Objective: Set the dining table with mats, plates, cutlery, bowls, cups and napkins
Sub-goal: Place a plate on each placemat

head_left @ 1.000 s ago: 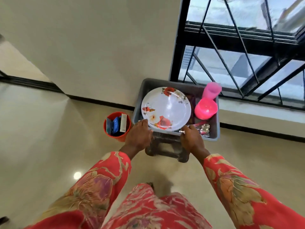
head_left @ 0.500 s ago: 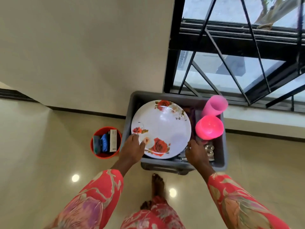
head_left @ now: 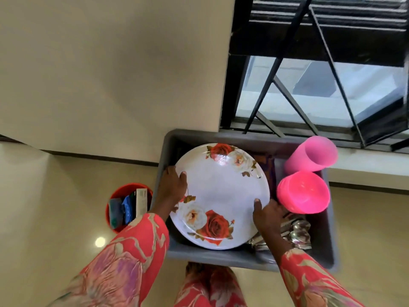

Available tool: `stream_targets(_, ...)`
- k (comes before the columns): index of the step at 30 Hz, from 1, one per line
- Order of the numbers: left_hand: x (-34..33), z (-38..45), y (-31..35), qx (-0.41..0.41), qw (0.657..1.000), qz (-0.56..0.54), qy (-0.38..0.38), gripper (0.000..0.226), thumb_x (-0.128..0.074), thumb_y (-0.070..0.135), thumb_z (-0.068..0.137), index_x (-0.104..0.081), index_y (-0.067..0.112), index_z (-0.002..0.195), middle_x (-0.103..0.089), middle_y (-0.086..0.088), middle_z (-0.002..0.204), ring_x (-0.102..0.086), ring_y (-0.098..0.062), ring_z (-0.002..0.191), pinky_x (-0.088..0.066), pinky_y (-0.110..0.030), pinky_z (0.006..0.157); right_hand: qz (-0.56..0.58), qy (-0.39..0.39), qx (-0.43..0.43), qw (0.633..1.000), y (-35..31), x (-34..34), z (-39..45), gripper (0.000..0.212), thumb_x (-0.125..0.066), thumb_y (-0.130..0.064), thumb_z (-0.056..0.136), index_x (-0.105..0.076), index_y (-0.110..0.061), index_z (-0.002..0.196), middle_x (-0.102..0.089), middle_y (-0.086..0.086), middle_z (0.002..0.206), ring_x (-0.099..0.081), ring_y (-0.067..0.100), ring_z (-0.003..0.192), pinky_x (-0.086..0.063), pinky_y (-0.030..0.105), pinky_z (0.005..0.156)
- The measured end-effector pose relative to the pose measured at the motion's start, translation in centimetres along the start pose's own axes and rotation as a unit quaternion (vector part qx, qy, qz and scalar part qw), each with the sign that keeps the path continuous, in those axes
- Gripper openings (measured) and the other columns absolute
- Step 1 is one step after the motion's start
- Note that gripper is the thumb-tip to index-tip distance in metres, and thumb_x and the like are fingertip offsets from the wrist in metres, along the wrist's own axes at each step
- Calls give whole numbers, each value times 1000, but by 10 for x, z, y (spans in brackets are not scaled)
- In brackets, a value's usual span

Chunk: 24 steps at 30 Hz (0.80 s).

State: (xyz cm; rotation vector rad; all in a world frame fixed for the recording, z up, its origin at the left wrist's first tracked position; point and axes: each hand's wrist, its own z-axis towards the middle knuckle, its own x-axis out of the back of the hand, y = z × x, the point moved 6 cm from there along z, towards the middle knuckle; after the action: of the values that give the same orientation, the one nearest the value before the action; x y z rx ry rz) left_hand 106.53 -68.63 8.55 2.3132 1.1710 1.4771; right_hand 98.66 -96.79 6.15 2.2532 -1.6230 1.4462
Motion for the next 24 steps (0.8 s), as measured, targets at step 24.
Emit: stream_targets(24, 8, 41, 46, -17, 988, 117, 96, 41, -31, 29, 102, -42, 0, 129, -46, -23, 132, -44, -39, 122, -39, -48, 97, 112, 127, -115, 979, 4, -16, -7, 39, -42, -19, 98, -35, 2, 131, -37, 31, 135, -41, 46, 122, -36, 47, 98)
